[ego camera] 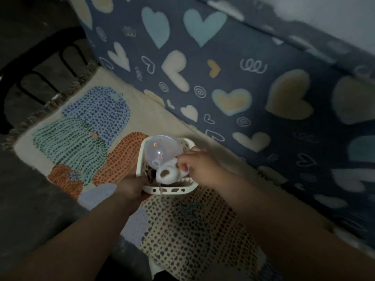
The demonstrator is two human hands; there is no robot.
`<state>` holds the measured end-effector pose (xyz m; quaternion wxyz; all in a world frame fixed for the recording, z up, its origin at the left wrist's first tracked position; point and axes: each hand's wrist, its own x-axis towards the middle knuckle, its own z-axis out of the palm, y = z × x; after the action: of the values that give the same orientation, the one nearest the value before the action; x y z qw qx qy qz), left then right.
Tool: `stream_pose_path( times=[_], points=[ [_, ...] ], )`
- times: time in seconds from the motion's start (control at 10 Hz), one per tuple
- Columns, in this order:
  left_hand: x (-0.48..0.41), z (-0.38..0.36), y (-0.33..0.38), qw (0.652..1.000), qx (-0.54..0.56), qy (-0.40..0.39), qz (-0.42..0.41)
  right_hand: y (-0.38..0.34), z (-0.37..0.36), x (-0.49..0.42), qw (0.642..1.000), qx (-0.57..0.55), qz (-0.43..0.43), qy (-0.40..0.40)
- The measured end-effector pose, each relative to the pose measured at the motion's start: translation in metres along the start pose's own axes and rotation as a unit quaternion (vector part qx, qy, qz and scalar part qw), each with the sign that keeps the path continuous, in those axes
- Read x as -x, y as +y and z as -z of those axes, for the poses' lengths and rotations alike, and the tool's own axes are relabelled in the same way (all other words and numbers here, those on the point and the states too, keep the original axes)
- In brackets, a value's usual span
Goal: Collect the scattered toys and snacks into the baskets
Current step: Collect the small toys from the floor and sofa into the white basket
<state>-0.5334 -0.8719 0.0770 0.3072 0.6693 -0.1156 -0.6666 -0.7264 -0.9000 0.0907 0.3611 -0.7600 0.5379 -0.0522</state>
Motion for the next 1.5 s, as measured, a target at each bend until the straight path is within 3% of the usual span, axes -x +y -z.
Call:
stream_pose_path(
  times=[0.1, 0.2, 0.3, 0.4, 0.5, 0.7, 0.8, 0.9, 1.0, 1.1, 1.2, 1.3, 1.5],
  points=[
    [0.014, -0.031, 0.003, 1.000, -0.014, -0.026, 0.010, 0.018, 0.005, 0.024, 0.990, 0.123, 0.006, 0.065],
    [0.025, -0.063, 0.001, 0.997, -0.054, -0.050, -0.001, 0.036, 0.005, 0.057, 0.988, 0.107, -0.040, 0.108],
    [0.039, -0.102, -0.011, 0.993, -0.091, -0.081, -0.007, 0.057, 0.004, 0.097, 0.994, 0.043, -0.058, 0.088],
    [0.055, -0.145, -0.032, 0.983, -0.125, -0.135, -0.010, 0.086, 0.011, 0.139, 0.982, -0.013, -0.104, 0.159],
    [0.075, -0.192, -0.063, 0.977, -0.134, -0.165, -0.003, 0.118, 0.021, 0.189, 0.943, -0.049, -0.146, 0.295],
    [0.098, -0.272, -0.147, 0.971, -0.161, -0.176, 0.014, 0.200, 0.024, 0.320, 0.861, -0.012, -0.280, 0.424],
    [0.113, -0.305, -0.192, 0.972, -0.151, -0.174, 0.036, 0.256, 0.013, 0.390, 0.842, -0.122, -0.424, 0.310],
    [0.119, -0.328, -0.227, 0.973, -0.155, -0.162, 0.058, 0.311, 0.005, 0.434, 0.828, -0.151, -0.521, 0.144],
    [0.122, -0.358, -0.265, 0.974, -0.161, -0.147, 0.067, 0.368, -0.001, 0.464, 0.833, -0.134, -0.534, 0.045],
    [0.119, -0.380, -0.295, 0.975, -0.169, -0.127, 0.070, 0.415, -0.009, 0.470, 0.835, -0.133, -0.534, 0.010],
    [0.113, -0.387, -0.314, 0.978, -0.160, -0.112, 0.073, 0.436, -0.010, 0.456, 0.859, -0.124, -0.497, -0.010],
    [0.105, -0.389, -0.324, 0.981, -0.149, -0.100, 0.074, 0.448, -0.012, 0.427, 0.841, -0.159, -0.517, -0.012],
    [0.097, -0.389, -0.330, 0.984, -0.125, -0.103, 0.074, 0.460, -0.040, 0.409, 0.848, -0.148, -0.508, 0.012]
  ],
)
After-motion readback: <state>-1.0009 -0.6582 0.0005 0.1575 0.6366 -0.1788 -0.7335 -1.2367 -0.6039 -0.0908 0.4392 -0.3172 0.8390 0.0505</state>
